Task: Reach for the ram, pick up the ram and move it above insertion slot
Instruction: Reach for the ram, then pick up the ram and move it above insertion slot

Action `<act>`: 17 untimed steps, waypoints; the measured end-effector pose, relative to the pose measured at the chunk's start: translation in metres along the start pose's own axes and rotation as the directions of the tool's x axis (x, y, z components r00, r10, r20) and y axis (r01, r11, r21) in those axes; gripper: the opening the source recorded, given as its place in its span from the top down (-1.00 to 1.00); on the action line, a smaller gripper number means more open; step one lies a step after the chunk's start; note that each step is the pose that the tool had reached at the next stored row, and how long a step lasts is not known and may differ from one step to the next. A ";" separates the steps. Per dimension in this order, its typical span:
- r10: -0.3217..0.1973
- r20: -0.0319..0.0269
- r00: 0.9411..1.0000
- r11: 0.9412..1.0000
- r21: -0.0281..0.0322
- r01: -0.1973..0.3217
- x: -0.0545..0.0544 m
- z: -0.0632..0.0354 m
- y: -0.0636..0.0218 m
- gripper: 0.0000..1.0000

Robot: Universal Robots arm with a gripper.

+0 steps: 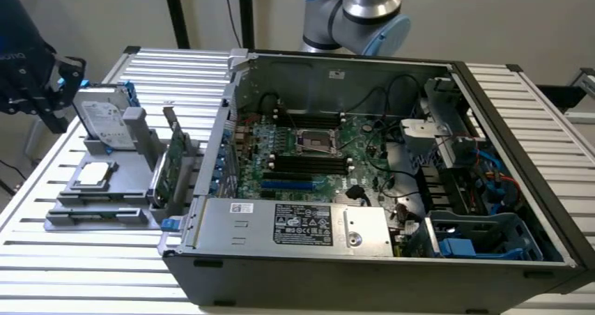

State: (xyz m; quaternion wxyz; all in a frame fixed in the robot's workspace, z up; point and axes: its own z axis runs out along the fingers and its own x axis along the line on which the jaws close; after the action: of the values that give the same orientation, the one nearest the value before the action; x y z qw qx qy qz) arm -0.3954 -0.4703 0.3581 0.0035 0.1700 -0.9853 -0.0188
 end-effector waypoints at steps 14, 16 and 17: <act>-0.252 -0.010 0.968 0.968 -0.001 0.252 0.000 0.0013 -0.0001 0.79; -0.288 -0.011 0.958 0.958 -0.001 0.288 0.000 0.0015 -0.0001 0.79; -0.305 -0.012 0.952 0.952 -0.002 0.305 0.000 0.0016 -0.0001 0.79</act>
State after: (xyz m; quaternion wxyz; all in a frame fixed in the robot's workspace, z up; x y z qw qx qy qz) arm -0.3954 -0.4703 0.3565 0.0064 0.3201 -0.9472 -0.0180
